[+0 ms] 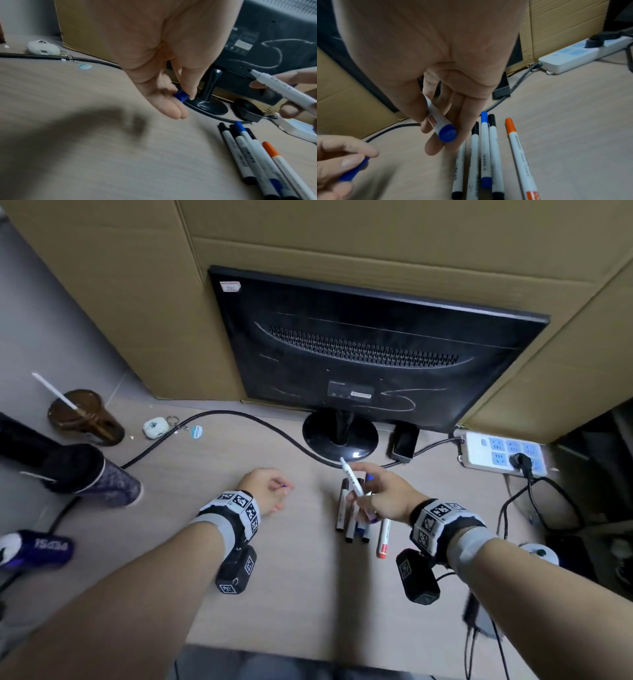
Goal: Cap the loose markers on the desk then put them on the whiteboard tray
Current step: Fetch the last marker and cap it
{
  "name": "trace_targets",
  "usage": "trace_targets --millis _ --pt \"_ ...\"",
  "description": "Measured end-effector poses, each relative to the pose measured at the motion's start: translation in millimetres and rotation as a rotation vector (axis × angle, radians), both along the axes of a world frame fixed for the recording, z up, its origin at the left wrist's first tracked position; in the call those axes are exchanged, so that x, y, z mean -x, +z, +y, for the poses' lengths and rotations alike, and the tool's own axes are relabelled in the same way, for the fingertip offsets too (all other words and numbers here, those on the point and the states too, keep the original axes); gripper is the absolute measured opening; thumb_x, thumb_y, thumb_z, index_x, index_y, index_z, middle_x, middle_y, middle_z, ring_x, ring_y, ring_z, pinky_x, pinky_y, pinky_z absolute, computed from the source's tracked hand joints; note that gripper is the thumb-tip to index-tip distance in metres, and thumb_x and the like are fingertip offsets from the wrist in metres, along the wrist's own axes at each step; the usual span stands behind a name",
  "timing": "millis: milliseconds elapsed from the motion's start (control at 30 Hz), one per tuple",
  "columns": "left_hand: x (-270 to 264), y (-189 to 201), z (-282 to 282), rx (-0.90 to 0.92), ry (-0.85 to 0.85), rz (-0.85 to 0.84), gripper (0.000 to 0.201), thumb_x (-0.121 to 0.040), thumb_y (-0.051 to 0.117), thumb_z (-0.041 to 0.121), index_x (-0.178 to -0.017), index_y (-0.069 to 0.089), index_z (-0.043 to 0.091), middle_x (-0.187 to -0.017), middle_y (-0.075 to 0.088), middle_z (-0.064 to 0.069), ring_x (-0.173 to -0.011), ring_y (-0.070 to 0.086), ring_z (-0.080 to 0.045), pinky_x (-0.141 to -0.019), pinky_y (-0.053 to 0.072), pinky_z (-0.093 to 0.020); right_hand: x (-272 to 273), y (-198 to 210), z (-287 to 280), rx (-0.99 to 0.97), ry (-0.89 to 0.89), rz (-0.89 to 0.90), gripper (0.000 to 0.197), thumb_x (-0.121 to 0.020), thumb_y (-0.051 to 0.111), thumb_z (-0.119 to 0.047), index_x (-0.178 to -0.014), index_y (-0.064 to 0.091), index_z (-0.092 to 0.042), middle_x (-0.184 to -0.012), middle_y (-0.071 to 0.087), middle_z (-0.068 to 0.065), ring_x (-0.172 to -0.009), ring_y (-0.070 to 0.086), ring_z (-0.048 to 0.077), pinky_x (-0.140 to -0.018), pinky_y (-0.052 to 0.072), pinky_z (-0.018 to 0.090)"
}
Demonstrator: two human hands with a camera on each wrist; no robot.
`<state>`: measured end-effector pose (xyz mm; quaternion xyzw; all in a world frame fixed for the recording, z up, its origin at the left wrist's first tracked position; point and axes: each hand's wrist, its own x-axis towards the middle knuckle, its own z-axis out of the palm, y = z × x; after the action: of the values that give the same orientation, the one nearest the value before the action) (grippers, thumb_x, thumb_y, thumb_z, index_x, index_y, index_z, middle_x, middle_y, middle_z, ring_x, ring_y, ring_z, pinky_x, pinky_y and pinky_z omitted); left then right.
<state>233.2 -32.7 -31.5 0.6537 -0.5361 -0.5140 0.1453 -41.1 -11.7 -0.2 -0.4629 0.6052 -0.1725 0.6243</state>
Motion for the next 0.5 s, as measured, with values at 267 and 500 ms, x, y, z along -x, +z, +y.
trace_targets --millis 267,500 --pt "43.0 28.9 28.0 0.042 -0.011 0.071 0.036 -0.081 0.066 -0.011 -0.100 0.078 0.017 -0.086 0.073 -0.008 -0.069 0.069 -0.025 -0.070 0.061 -0.038 24.1 28.4 9.7 0.173 0.201 0.156 0.024 -0.100 0.060 -0.013 -0.121 0.069 -0.022 -0.081 0.073 0.001 -0.043 0.050 0.002 -0.044 0.039 0.011" --pt "49.1 25.6 25.1 -0.005 0.125 0.000 0.009 -0.088 0.076 0.016 -0.094 0.081 0.019 -0.088 0.081 -0.005 -0.079 0.075 -0.016 -0.085 0.056 -0.026 31.8 25.4 15.8 0.208 0.220 0.152 0.021 -0.099 0.071 -0.026 -0.109 0.079 -0.009 -0.080 0.068 0.003 -0.037 0.049 -0.001 -0.041 0.036 0.008"
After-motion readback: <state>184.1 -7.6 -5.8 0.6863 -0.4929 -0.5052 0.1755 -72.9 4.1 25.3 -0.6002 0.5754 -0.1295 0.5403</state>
